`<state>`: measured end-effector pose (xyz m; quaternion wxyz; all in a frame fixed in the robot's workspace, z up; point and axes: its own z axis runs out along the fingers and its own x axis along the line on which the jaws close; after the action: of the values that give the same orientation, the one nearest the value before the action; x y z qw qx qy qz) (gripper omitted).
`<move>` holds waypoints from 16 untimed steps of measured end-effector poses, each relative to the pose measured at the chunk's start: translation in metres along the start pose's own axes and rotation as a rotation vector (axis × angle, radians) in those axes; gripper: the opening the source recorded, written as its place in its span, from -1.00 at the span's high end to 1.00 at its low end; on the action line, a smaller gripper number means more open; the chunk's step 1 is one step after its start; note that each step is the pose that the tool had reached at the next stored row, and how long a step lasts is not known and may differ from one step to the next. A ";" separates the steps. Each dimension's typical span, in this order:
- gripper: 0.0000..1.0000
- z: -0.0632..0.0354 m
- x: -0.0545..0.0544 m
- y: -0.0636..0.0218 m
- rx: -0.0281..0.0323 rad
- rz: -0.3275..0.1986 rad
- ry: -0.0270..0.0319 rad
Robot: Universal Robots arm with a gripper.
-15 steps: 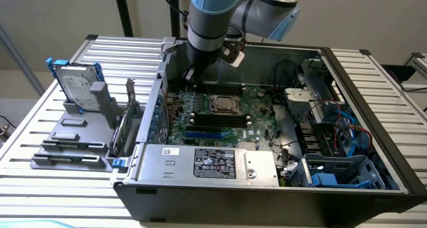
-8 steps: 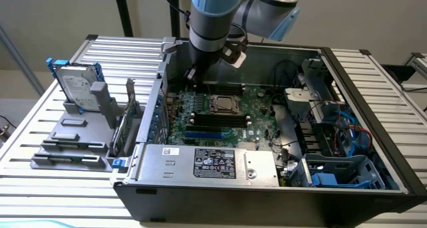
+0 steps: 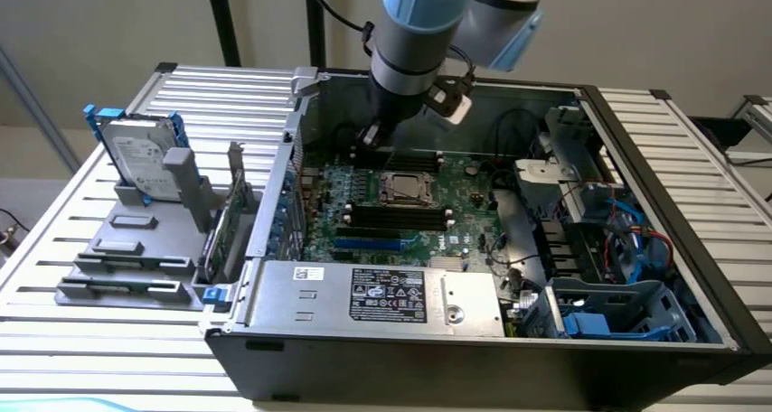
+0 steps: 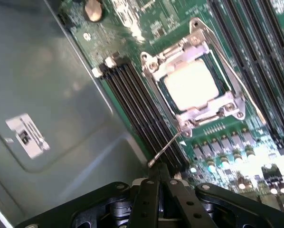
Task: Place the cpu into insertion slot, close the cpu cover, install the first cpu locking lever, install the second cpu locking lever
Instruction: 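Install the first cpu locking lever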
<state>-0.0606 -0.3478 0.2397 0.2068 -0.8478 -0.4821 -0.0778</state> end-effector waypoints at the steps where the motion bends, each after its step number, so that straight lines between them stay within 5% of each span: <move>1: 0.79 0.0000 0.001 0.0027 0.0000 0.000 0.0000; 16: 0.79 0.0167 -0.009 0.0129 0.0001 0.001 -0.0001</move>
<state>-0.0554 -0.3536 0.2181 0.2069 -0.8481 -0.4815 -0.0776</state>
